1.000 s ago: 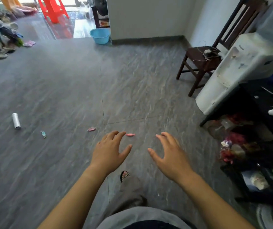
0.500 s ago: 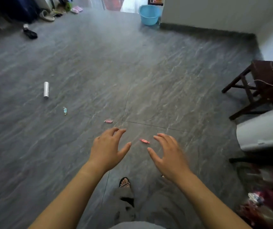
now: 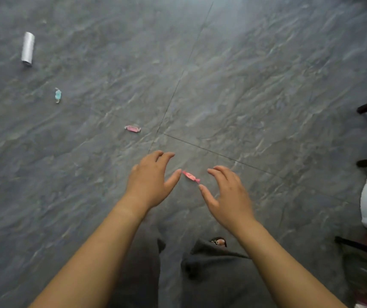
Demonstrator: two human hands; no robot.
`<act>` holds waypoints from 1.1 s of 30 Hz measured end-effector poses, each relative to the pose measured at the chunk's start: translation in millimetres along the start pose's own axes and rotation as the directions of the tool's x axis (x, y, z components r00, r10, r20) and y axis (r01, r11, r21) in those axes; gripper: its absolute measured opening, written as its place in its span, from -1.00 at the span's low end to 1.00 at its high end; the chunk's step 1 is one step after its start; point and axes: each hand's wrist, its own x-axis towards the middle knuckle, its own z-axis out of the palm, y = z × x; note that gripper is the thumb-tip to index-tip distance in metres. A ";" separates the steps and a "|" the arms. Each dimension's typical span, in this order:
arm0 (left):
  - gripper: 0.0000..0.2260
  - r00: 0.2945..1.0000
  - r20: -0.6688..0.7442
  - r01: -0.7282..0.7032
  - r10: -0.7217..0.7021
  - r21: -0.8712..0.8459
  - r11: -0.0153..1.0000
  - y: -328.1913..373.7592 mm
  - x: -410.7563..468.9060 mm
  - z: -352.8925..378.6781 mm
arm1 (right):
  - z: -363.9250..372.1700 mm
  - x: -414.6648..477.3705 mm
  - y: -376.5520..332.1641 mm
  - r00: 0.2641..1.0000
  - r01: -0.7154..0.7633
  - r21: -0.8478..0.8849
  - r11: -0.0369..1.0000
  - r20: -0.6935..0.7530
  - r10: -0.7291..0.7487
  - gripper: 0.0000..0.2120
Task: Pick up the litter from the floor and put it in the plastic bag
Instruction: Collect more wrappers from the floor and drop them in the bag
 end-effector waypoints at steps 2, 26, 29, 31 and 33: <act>-0.52 0.999 0.015 -0.038 0.037 0.017 0.999 -35.1 47.4 64.1 | 68.6 36.4 43.8 1.000 -0.003 0.001 1.000 -0.002 0.003 -0.57; -0.46 0.984 0.125 -0.155 0.129 0.223 0.962 -306.3 205.4 422.9 | 423.3 183.7 233.1 0.975 -0.192 -0.075 0.979 0.096 0.198 -0.69; -0.47 0.984 0.120 -0.156 0.134 0.197 0.968 -313.3 207.2 421.6 | 435.9 196.4 217.2 0.986 -0.146 -0.023 0.989 0.076 0.148 -0.74; -0.46 0.988 0.118 -0.120 0.103 0.156 0.980 -317.2 210.1 414.1 | 442.2 204.6 200.4 0.992 -0.108 0.010 0.994 0.067 0.107 -0.74; -0.43 0.994 0.088 -0.072 0.061 0.128 0.989 -325.8 216.4 402.6 | 446.3 214.8 183.2 0.996 -0.075 0.063 0.995 0.061 0.071 -0.74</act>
